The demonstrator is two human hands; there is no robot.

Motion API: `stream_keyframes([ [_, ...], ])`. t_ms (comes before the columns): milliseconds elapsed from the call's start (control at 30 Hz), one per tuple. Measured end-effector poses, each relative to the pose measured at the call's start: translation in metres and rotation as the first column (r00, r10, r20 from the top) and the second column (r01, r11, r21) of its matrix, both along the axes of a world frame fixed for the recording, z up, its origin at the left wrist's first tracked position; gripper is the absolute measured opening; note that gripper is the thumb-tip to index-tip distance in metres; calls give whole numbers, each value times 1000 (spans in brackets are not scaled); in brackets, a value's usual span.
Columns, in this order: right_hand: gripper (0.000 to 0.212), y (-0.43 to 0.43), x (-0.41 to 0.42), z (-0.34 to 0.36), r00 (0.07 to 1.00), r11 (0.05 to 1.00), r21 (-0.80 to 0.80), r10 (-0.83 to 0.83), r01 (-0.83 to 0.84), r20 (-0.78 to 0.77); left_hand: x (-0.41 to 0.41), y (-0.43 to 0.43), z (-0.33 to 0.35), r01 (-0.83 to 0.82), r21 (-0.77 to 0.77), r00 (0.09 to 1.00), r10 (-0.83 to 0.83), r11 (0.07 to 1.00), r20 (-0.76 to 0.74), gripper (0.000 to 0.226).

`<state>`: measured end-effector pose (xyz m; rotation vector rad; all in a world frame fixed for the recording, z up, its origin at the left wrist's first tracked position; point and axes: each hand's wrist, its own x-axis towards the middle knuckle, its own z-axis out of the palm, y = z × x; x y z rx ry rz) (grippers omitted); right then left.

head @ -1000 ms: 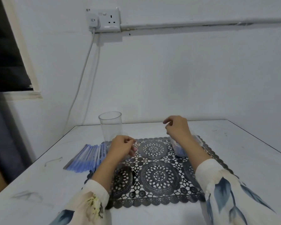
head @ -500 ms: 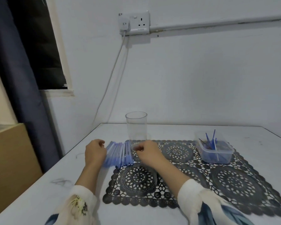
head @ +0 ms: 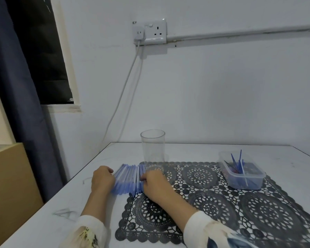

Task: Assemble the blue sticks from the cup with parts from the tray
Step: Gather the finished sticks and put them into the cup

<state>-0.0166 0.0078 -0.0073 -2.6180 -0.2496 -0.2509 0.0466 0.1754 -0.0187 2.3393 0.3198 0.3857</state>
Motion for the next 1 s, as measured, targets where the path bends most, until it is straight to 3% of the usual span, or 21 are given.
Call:
stream_keyframes([
  [167, 23, -1, -11, 3, 999, 996, -84, -24, 28, 47, -4, 3, 2, -6, -7, 1000, 6, 1000, 13, 37],
  [333, 10, -11, -22, 14, 996, 973, -212, -91, 87, -9, -12, 0, 7, -25, -41, 999, 26, 999, 35, 42],
  [500, 13, -18, -29, 24, 979, 936, -315, -188, 155, -75, -14, 1, 13, -40, -72, 995, 46, 997, 88, 44],
  [600, 16, -22, -31, 31, 969, 927, -342, -210, 156, -129, -20, -2, 19, -25, -60, 988, 34, 998, 154, 38],
  [700, 3, -24, -31, 43, 967, 930, -342, -198, 133, -161, -30, -9, 36, 22, -115, 954, 13, 993, 301, 29],
  [833, 9, -29, -27, 67, 986, 986, -127, -123, 108, -113, -49, -34, 72, 188, -318, 855, 4, 929, 518, 18],
  [900, 19, -33, -26, 84, 997, 993, 78, -83, 84, -8, -55, -48, 88, 278, -336, 783, -10, 900, 622, 14],
  [1000, 20, -36, -28, 109, 970, 930, 369, -81, -9, 229, -54, -67, 108, 389, -337, 703, -41, 857, 710, 13],
])
